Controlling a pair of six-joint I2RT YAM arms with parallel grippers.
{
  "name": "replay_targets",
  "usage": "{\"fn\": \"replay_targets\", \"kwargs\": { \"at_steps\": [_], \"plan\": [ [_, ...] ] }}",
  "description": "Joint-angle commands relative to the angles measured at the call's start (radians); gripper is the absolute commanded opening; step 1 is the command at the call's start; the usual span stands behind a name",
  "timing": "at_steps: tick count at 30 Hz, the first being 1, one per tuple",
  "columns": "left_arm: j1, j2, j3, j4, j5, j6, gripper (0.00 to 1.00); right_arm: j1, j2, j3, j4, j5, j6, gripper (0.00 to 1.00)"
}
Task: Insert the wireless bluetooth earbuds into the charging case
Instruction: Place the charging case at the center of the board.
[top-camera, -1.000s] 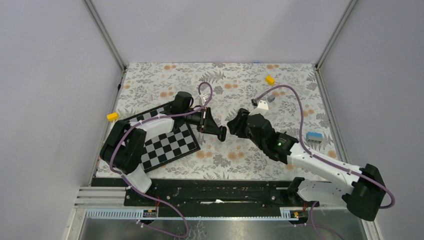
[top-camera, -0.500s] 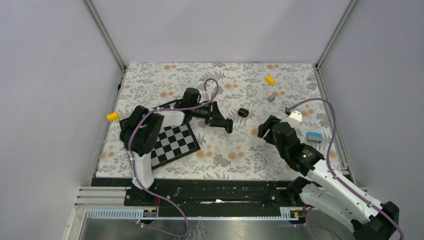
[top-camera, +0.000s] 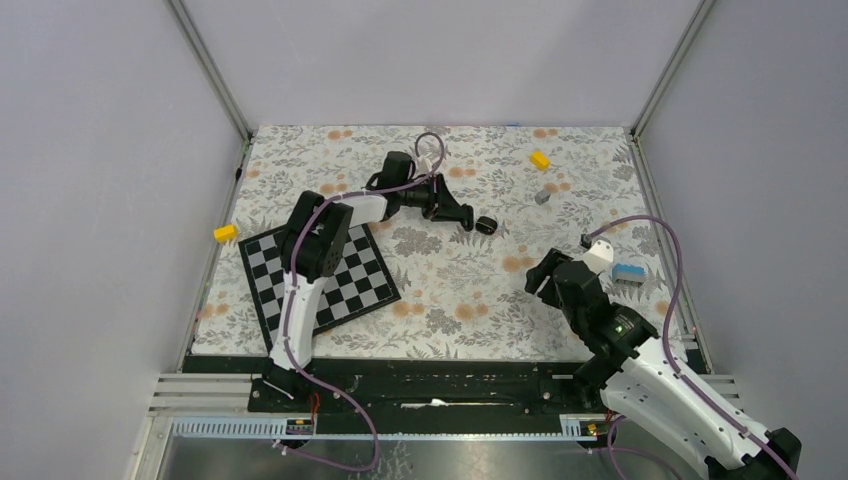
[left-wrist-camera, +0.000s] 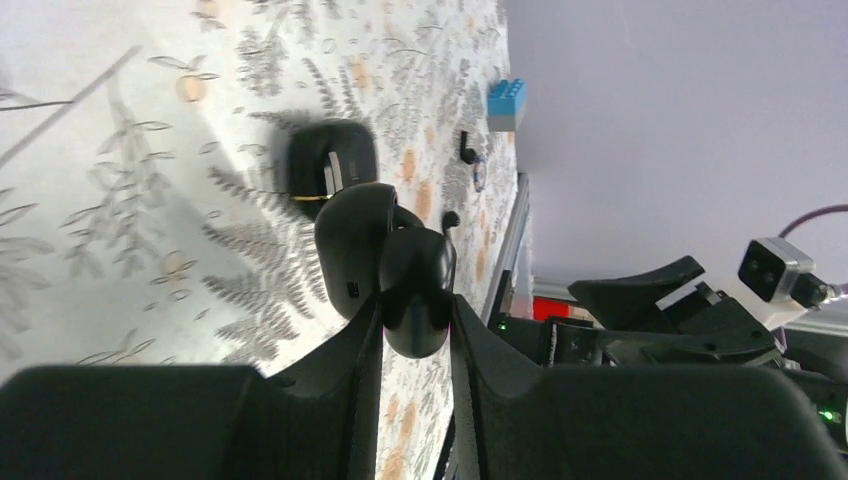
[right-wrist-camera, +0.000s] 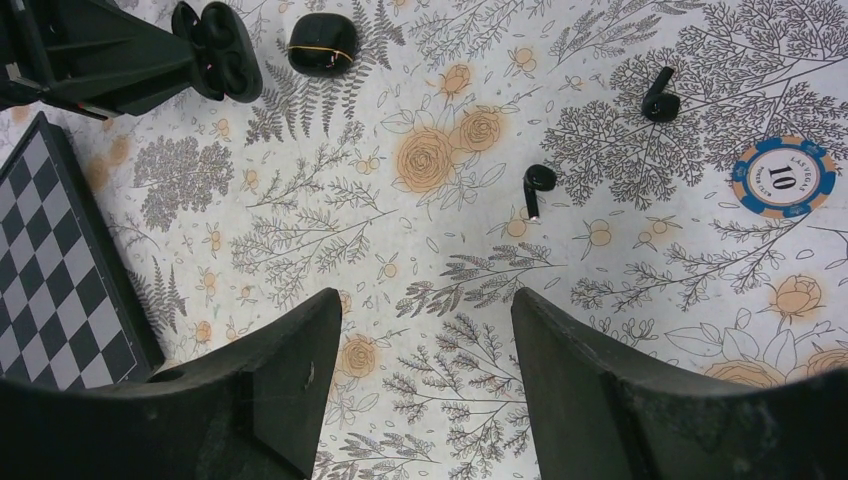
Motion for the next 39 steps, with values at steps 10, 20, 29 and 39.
{"fn": "replay_targets", "kwargs": {
  "at_steps": [10,20,29,39],
  "plan": [
    [0.073,0.024,0.025,-0.366,-0.113,0.305,0.00,-0.005,0.048,0.026,0.008,0.030,-0.006,0.71],
    [0.074,-0.027,0.033,-0.456,-0.170,0.366,0.33,-0.005,0.142,0.057,0.019,0.001,-0.058,0.78],
    [0.074,-0.213,0.065,-0.705,-0.393,0.501,0.79,-0.056,0.397,0.189,0.154,-0.082,-0.263,0.80],
    [0.075,-0.567,-0.198,-0.727,-0.459,0.501,0.81,-0.223,0.933,0.603,0.136,-0.357,-0.518,0.99]
  ]
}}
